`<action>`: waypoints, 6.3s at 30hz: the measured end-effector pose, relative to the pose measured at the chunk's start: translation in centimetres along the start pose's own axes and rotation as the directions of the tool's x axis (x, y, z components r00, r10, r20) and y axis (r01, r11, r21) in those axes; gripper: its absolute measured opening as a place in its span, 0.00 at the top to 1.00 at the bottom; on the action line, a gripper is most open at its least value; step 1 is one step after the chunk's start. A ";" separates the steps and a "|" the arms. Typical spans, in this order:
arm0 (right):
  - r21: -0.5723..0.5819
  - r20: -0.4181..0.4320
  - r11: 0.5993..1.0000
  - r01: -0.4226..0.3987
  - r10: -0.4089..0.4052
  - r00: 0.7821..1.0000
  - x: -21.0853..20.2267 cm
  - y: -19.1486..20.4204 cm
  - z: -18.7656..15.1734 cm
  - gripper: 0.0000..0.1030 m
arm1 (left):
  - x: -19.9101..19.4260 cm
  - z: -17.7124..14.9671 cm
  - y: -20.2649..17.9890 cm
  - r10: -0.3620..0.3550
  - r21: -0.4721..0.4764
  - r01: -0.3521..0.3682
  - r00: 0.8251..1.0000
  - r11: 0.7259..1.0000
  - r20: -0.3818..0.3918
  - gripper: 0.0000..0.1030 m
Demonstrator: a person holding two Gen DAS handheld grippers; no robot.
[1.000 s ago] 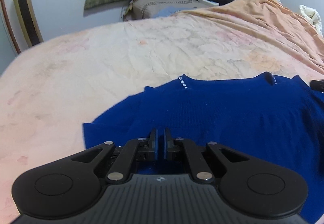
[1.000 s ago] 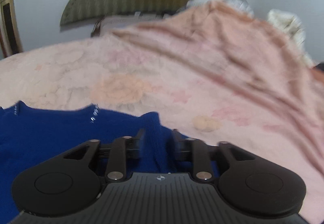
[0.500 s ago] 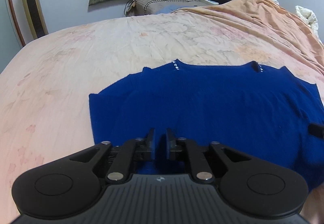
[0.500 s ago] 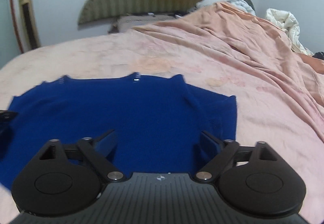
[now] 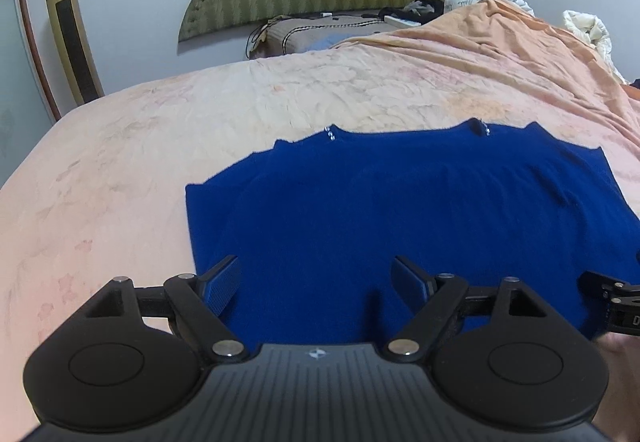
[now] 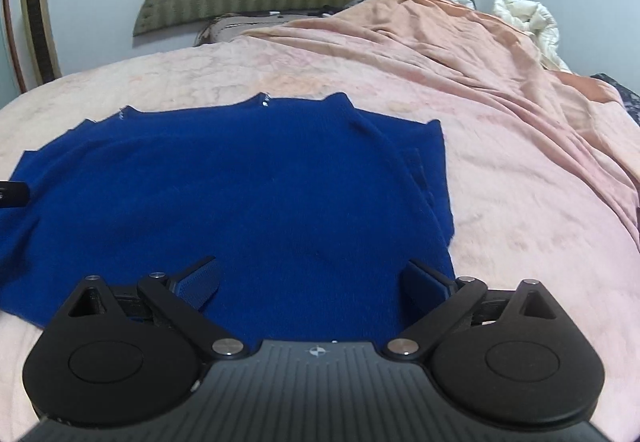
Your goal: Fold small clothes
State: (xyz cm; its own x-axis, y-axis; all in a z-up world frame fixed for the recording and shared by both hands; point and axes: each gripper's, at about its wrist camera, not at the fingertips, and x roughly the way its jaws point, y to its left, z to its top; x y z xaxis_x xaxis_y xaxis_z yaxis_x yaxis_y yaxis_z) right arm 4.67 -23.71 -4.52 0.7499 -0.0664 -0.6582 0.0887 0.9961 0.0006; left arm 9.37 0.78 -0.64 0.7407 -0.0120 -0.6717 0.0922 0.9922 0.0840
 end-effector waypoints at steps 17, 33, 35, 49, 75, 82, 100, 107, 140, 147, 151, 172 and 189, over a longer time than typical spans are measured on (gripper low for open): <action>0.013 0.051 1.000 0.011 -0.012 0.999 0.6 0.0 -1.9 0.00 | 0.9 -4.5 -1.4 0.040 -0.013 -0.040 0.999 0.999 -0.033 0.16; 0.024 0.065 1.000 0.010 -0.012 0.998 0.4 0.0 -2.1 0.00 | 0.9 -6.1 -1.1 0.062 -0.061 -0.058 0.996 0.996 0.060 0.06; 0.023 0.065 1.000 0.011 -0.013 0.998 0.4 0.0 -2.1 0.00 | 0.9 -6.1 -1.1 0.060 -0.063 -0.056 0.996 0.996 0.060 0.06; 0.024 0.065 1.000 0.010 -0.012 0.998 0.4 -0.1 -2.2 0.00 | 0.9 -6.2 -0.9 0.050 -0.074 -0.046 0.997 0.996 0.059 0.05; 0.018 0.061 1.000 0.018 -0.019 0.998 0.4 0.1 -2.2 0.00 | 0.9 -6.2 -0.9 0.050 -0.075 -0.046 0.997 0.996 0.059 0.04; 0.020 0.060 1.000 0.016 -0.017 0.998 0.5 0.1 -2.3 0.00 | 0.9 -6.2 -0.8 0.050 -0.075 -0.046 0.997 0.996 0.059 0.04; 0.008 0.056 1.000 0.023 -0.023 0.998 0.5 0.3 -2.3 0.00 | -0.6 -4.6 1.0 -0.077 -0.041 0.077 0.997 0.996 -0.009 0.03; 0.082 0.121 0.996 -0.016 0.006 0.993 -2.5 0.8 -2.1 0.00 | -2.0 -1.1 4.5 -0.047 -0.077 0.048 0.999 0.996 0.019 0.03; -0.111 0.194 0.993 -0.050 0.071 0.979 -5.3 7.2 -0.6 0.00 | 0.8 1.1 7.3 0.023 -0.024 -0.023 1.000 0.999 -0.013 0.03; -0.374 0.212 0.926 -0.056 0.144 0.967 -7.4 12.6 -2.2 0.00 | 4.3 2.4 15.6 -0.213 -0.241 0.177 0.968 0.954 -0.134 0.03; -0.585 0.216 0.811 -0.001 0.157 0.964 -8.1 17.1 -4.6 0.01 | 7.4 2.7 17.3 -0.365 -0.354 0.290 0.916 0.889 -0.166 0.03; -0.798 0.249 0.596 0.086 0.195 0.949 -1.6 29.0 -4.3 0.55 | 17.4 8.9 13.4 -0.541 -0.401 0.454 0.831 0.795 -0.132 0.76; -0.528 0.325 0.844 -0.091 0.300 0.897 -7.6 19.3 -0.1 0.95 | 6.3 14.8 1.4 -0.074 -0.042 0.072 0.996 0.997 -0.050 0.91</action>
State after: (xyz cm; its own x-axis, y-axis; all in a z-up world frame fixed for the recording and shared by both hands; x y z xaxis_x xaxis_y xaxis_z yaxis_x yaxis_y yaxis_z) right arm 0.64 -3.94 0.42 0.9123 0.2199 -0.3455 -0.3394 0.8782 -0.3371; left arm 23.96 0.29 6.14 0.6978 -0.0795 -0.7118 0.1176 0.9930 0.0044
